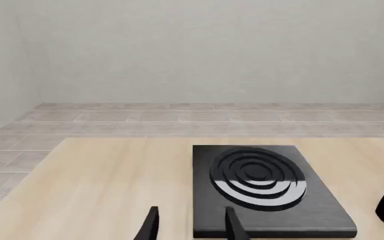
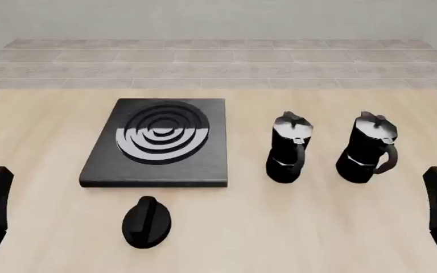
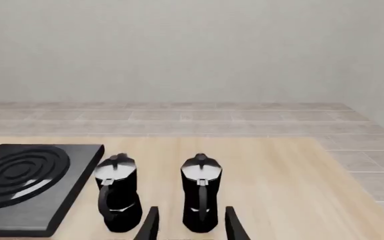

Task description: Put both moka pots on the stove.

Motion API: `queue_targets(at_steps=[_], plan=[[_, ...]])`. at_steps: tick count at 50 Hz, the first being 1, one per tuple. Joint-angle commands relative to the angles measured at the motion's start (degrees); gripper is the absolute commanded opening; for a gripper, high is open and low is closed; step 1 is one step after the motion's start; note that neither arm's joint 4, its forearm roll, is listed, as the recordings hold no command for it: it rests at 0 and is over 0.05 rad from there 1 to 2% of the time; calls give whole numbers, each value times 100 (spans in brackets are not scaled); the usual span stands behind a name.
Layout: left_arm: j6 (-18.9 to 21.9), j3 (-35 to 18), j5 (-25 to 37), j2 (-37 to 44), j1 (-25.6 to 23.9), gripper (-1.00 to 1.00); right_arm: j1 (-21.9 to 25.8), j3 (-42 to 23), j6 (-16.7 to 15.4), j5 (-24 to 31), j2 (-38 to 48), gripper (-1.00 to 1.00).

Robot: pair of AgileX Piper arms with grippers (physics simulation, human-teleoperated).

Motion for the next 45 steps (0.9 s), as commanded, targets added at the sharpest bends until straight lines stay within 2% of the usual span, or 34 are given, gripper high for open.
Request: queue_targets(at_steps=[1, 13, 16, 18, 22, 25, 27, 29, 31, 33, 40, 45], plan=[[0, 0, 0, 0, 0, 100, 70, -11, -60, 7, 93, 100], [0, 0, 0, 0, 0, 100, 189, 0, -63, 5, 247, 100], [0, 0, 0, 0, 0, 100, 244, -1, -69, -306, 584, 100], [0, 0, 0, 0, 0, 100, 303, -1, -93, -699, 972, 100], [0, 0, 0, 0, 0, 100, 595, -5, -57, -1255, 1782, 100], [0, 0, 0, 0, 0, 100, 728, -18, -66, -1402, 1986, 100], [0, 0, 0, 0, 0, 100, 854, -40, 88, -1642, 2406, 100], [0, 0, 0, 0, 0, 100, 1042, -65, -1, -1692, 2532, 100], [0, 0, 0, 0, 0, 100, 1070, -87, 131, -1830, 2827, 100], [0, 0, 0, 0, 0, 100, 1168, -69, 8, -1908, 2902, 100], [0, 0, 0, 0, 0, 100, 1391, -118, 328, -2252, 3588, 100], [0, 0, 0, 0, 0, 100, 1590, -167, 368, -2614, 4127, 100]])
